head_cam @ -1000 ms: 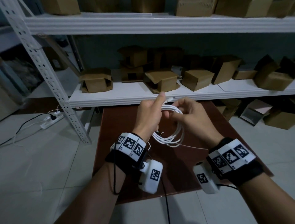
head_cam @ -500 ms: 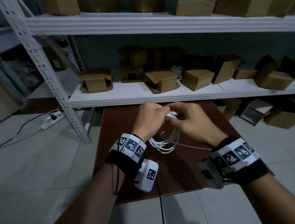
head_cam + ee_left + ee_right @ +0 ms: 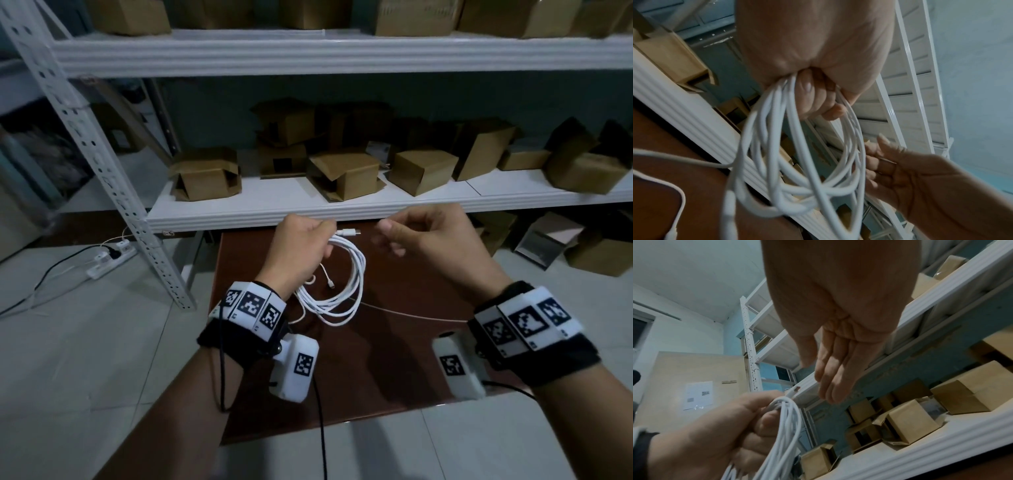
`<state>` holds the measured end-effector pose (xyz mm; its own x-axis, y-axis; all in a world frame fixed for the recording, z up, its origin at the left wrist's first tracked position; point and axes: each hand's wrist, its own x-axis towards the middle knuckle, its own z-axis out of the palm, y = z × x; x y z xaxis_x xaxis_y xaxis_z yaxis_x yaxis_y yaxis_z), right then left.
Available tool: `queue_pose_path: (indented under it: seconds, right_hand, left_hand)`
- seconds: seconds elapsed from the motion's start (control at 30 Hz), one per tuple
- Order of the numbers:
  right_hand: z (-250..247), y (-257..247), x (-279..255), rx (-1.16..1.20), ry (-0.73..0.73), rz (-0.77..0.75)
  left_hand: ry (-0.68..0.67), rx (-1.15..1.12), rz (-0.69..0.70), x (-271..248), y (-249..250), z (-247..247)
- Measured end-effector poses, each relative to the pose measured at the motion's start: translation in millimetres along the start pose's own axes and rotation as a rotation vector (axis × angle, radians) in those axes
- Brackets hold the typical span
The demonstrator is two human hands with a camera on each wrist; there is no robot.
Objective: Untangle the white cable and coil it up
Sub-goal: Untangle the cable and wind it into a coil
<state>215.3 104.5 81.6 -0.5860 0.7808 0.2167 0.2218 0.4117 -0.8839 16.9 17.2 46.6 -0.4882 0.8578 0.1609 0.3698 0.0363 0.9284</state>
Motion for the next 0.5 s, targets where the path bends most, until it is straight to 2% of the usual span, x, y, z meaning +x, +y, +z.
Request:
queue_pose_path:
  seconds: [0.13, 0.3, 0.4, 0.5]
  right_hand:
    - [16, 1, -1, -0.056, -0.114, -0.079]
    - [21, 10, 3, -0.127, 0.009, -0.072]
    - [18, 12, 2, -0.166, 0.103, -0.052]
    - [18, 5, -1, -0.161, 0.005, -0.036]
  left_hand:
    - [-0.089, 0.038, 0.029, -5, 1, 12]
    - [-0.132, 0.066, 0.052, -7, 4, 15]
    - [-0.106, 0.053, 0.032, -7, 5, 14]
    - [-0.071, 0.029, 0.017, -6, 3, 10]
